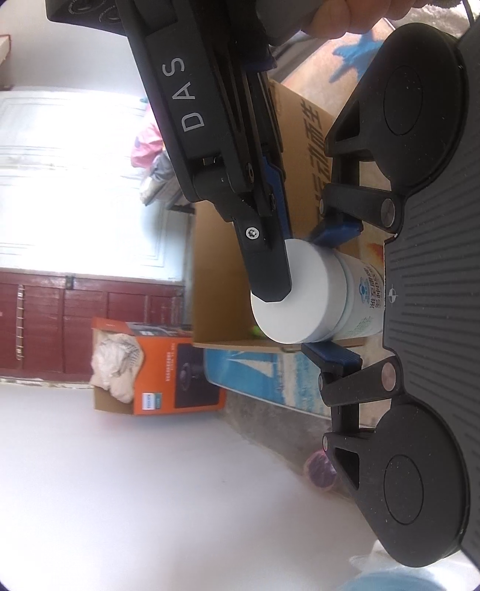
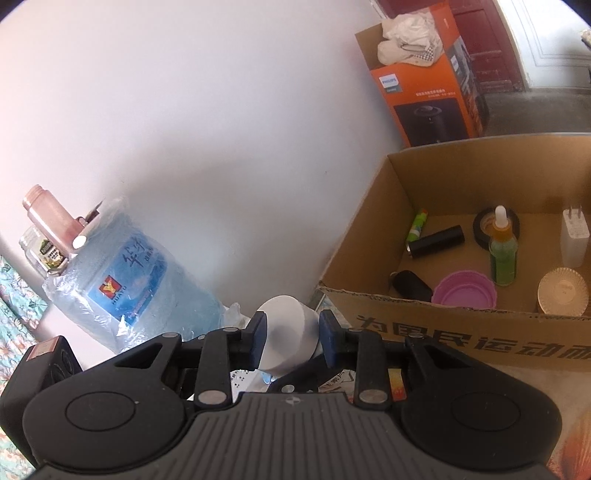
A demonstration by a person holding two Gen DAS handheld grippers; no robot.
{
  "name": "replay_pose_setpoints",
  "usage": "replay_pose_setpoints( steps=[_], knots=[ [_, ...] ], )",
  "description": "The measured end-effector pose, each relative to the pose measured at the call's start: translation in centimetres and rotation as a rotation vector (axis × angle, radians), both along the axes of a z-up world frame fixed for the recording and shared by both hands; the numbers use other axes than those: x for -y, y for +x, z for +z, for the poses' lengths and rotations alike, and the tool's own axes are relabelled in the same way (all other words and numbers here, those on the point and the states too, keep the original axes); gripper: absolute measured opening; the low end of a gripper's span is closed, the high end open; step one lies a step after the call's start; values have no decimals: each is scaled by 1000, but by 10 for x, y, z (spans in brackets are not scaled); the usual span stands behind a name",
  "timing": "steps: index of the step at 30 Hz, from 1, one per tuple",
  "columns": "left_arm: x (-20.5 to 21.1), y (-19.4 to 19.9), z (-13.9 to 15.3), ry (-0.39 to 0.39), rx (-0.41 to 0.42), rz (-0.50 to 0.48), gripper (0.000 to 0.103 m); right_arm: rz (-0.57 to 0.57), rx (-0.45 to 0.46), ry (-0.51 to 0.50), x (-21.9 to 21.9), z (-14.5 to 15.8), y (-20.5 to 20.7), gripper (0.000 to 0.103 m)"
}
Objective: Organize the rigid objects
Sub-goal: 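Carry the white pill bottle into the box and open the right gripper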
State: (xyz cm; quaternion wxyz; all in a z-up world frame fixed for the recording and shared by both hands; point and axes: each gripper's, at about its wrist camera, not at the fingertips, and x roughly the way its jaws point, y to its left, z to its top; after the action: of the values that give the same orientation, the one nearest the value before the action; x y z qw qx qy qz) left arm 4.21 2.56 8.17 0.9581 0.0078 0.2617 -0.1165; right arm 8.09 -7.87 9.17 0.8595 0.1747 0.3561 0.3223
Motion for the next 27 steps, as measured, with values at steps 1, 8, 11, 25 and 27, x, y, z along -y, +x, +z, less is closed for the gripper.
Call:
replay_pose_setpoints(
  steps=[1,8,11,25,27],
  knots=[
    [2,-2,6,5,17,-4,54,-1,16,5,3,6,-3,33],
    [32,0,45,40,112,-78,53,-47,132,4,33,51,-16,33],
    [52,13,57,46,134,-128,53,-76,155,-1,53,67,-16,34],
    [151,105,36,-31,-54,-308,53,-250,39,-10,164,56,38,34],
    [160,113,25,-27,-97,-315,53,-261,5,-1,176,41,48,34]
  ],
)
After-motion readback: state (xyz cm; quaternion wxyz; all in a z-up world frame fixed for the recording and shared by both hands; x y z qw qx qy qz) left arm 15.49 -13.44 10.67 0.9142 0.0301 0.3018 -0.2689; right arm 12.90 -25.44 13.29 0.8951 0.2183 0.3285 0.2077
